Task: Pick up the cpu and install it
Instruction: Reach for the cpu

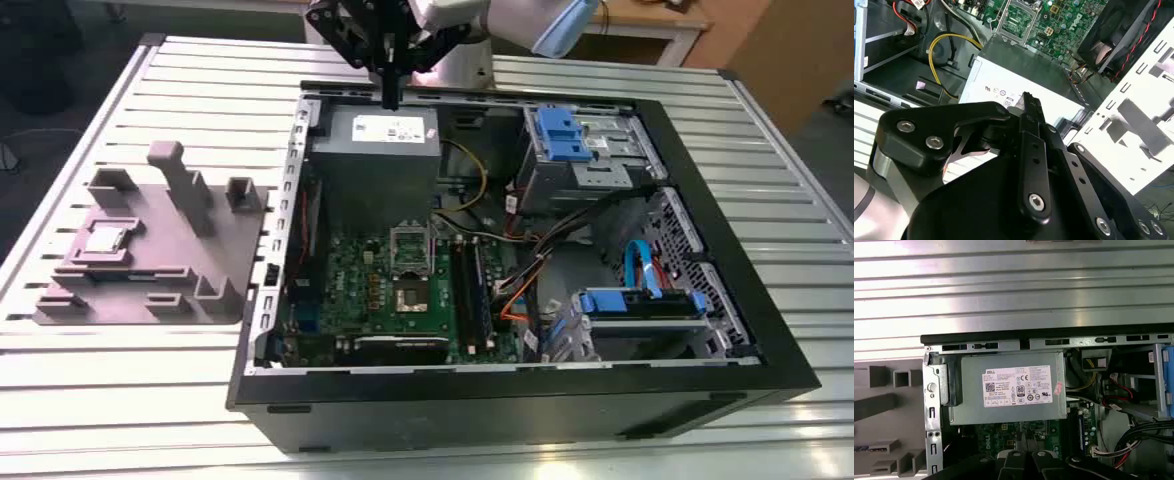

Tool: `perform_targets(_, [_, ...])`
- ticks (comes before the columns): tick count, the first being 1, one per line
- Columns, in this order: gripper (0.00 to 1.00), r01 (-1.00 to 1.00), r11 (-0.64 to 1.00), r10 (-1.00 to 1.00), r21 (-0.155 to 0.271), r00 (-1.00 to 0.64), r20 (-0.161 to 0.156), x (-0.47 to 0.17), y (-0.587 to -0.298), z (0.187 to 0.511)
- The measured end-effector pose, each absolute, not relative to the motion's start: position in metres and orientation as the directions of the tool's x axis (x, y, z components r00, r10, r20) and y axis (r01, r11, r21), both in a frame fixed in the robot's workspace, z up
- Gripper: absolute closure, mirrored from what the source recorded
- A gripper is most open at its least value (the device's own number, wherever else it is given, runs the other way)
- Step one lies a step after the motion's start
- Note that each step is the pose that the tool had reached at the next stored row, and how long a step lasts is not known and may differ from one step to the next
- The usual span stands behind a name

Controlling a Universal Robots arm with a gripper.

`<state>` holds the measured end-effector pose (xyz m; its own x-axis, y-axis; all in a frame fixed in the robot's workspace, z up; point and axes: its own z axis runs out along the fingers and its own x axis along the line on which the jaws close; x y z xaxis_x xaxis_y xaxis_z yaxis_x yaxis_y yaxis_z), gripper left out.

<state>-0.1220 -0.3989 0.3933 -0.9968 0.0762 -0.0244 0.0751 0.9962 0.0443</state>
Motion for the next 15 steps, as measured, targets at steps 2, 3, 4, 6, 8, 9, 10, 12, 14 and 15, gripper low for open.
perform_targets(2, [0.9, 0.075, 0.996, 0.076, 0.044, -0.997, -0.024, -0.122, -0.3989, 0.3933])
perform_targets(3, [0.9, 0.075, 0.996, 0.076, 0.044, -0.997, -0.024, -0.122, -0.3989, 0.3933])
perform_targets(4, [0.9, 0.075, 0.996, 0.076, 0.044, -0.997, -0.024, -0.122, -0.3989, 0.3933])
perform_targets(6, [0.9, 0.075, 0.996, 0.076, 0.044, -0.997, -0.024, -0.1219, -0.3989, 0.3933])
perform_targets(8, [0.9, 0.075, 0.996, 0.076, 0.044, -0.997, -0.024, -0.122, -0.3989, 0.3933])
perform_targets(9, [0.9, 0.075, 0.996, 0.076, 0.044, -0.997, -0.024, -0.122, -0.3989, 0.3933])
perform_targets(10, [0.9, 0.075, 0.996, 0.076, 0.044, -0.997, -0.024, -0.122, -0.3989, 0.3933])
perform_targets(12, [0.9, 0.075, 0.996, 0.076, 0.044, -0.997, -0.024, -0.1225, -0.3989, 0.3934])
perform_targets(14, [0.9, 0.075, 0.996, 0.076, 0.044, -0.997, -0.024, -0.1242, -0.399, 0.3933])
perform_targets(15, [0.9, 0.075, 0.996, 0.076, 0.044, -0.997, -0.024, -0.1255, -0.399, 0.3934])
